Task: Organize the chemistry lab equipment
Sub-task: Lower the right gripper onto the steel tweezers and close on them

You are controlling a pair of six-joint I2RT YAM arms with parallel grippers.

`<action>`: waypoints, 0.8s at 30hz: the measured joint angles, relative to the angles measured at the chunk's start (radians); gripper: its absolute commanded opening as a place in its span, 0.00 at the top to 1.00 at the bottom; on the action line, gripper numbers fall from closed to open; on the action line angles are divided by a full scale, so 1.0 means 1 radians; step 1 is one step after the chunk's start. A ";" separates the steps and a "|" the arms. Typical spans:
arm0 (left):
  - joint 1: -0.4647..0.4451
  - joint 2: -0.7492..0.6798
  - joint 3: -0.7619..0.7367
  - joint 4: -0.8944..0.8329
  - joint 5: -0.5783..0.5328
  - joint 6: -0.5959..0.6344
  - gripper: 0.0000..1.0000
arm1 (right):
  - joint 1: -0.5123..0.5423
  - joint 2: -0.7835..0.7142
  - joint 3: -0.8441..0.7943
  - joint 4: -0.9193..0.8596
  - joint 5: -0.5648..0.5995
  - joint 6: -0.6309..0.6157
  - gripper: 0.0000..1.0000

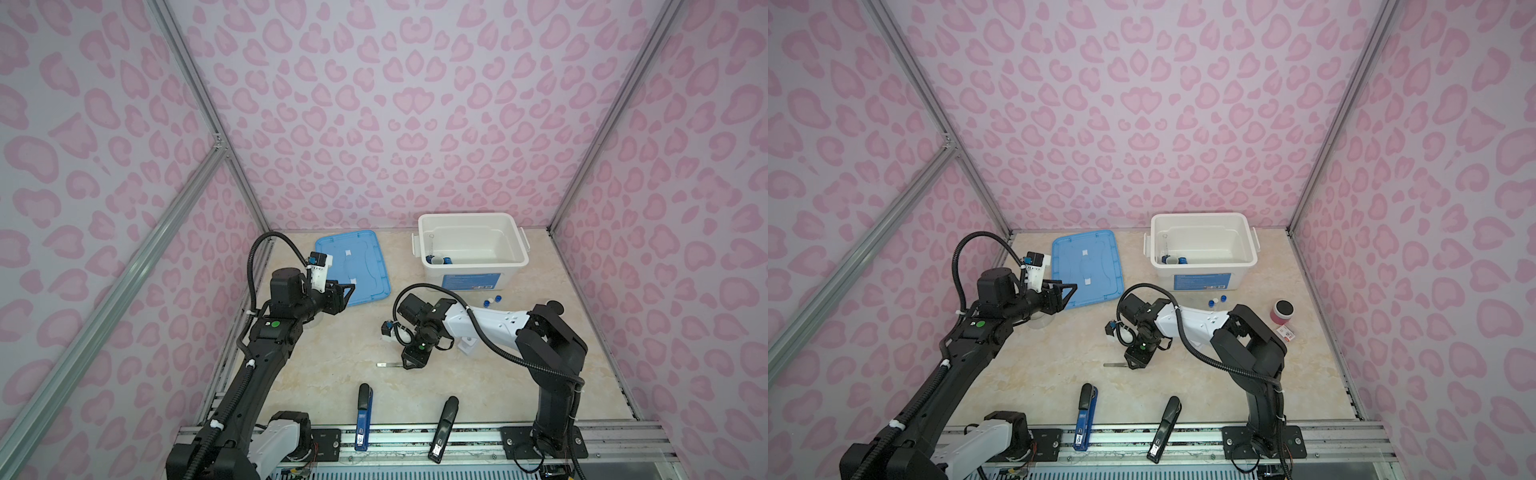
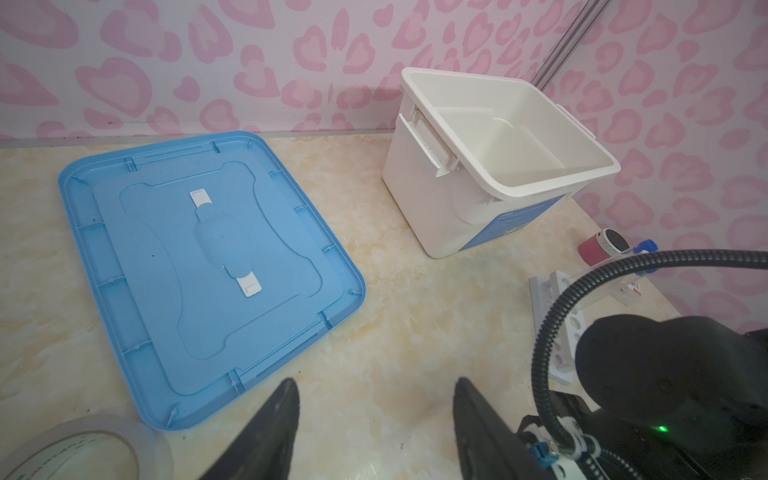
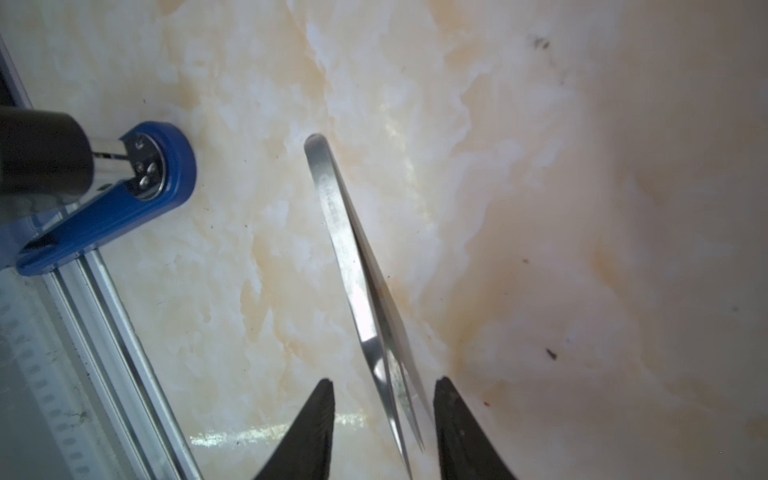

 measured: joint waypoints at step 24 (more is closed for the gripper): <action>0.000 -0.010 0.000 -0.007 0.000 0.000 0.39 | 0.025 0.004 -0.068 0.110 0.007 0.026 0.76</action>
